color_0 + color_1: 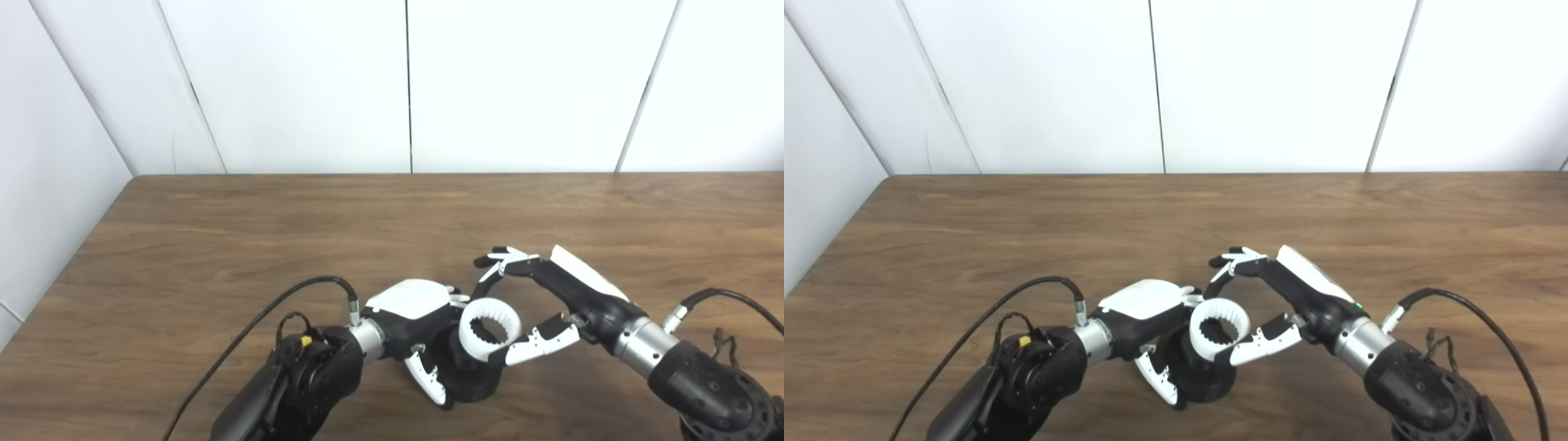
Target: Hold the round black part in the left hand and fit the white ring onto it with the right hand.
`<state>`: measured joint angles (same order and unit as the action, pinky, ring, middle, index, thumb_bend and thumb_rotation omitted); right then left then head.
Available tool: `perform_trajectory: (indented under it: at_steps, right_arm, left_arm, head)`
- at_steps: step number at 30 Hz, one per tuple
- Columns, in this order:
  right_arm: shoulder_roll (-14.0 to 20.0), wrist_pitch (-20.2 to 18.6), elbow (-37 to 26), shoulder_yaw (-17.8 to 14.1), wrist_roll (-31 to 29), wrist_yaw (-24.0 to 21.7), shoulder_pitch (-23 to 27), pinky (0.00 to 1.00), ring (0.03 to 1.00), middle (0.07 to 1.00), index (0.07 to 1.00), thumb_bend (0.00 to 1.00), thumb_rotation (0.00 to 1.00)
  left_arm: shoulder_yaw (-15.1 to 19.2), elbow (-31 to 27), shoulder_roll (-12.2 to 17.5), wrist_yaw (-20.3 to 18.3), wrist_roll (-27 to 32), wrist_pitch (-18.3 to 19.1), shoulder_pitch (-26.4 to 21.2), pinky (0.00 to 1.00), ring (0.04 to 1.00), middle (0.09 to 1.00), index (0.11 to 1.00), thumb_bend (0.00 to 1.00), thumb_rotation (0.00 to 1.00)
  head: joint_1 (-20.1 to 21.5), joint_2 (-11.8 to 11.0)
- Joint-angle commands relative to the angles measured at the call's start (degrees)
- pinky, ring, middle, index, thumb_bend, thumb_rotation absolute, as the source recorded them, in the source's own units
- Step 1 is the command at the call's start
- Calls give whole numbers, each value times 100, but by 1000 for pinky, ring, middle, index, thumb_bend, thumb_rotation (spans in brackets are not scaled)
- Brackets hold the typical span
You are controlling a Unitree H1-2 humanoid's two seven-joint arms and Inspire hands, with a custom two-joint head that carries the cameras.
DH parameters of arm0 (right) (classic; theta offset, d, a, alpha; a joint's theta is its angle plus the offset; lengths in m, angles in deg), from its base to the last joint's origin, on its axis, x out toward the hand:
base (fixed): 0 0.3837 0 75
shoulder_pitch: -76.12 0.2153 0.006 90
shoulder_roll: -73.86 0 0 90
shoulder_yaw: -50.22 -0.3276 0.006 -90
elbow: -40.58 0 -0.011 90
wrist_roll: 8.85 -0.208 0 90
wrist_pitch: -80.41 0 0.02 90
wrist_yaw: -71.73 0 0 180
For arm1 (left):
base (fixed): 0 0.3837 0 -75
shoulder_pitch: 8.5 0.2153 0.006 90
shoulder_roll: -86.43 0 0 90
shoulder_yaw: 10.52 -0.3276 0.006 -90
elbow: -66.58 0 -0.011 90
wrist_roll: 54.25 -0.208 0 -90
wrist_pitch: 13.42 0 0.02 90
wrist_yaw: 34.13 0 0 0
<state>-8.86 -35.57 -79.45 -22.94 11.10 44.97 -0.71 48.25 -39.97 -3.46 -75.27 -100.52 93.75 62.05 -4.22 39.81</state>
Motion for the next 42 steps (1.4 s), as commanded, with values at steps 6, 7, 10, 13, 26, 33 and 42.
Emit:
perform_trajectory:
  at_steps: [6, 7, 10, 13, 26, 33, 42]
  right_arm:
    - [-54, 298, 27, 3, 46, 91, 154, 879, 965, 860, 489, 522, 160]
    - [-56, 306, 32, 0, 48, 91, 152, 878, 965, 860, 489, 522, 160]
    - [-59, 353, 77, 9, 64, 82, 151, 878, 967, 863, 490, 522, 160]
    - [-78, 427, 139, 32, 78, 81, 162, 879, 969, 863, 490, 522, 160]
    - [-121, 537, 278, 62, 76, 84, 207, 881, 973, 862, 490, 522, 159]
    - [-153, 589, 333, 75, 143, 118, 223, 874, 969, 859, 490, 522, 160]
    - [-191, 666, 411, 49, 160, 123, 235, 879, 970, 862, 490, 522, 160]
  left_arm:
    - [-52, 42, -57, -55, -2, 27, -53, 921, 1000, 952, 808, 847, 170]
    - [-52, 39, -62, -58, -8, 38, -50, 920, 1000, 953, 815, 847, 168]
    - [-58, 14, -75, -78, -35, 80, -42, 913, 1000, 955, 836, 844, 167]
    - [-62, 4, -80, -86, -32, 77, -40, 928, 1000, 958, 852, 840, 172]
    - [-30, 5, -177, -47, -22, 143, -5, 911, 1000, 956, 909, 846, 181]
    - [-33, -44, -196, -41, -59, 167, 17, 899, 1000, 956, 902, 854, 171]
    - [-31, -88, -174, -61, -74, 226, 27, 910, 1000, 956, 899, 847, 181]
  head:
    - [-25, 0]
    - [-25, 0]
    - [-33, 3]
    - [-42, 8]
    - [-123, 2]
    - [-149, 2]
    - [-155, 11]
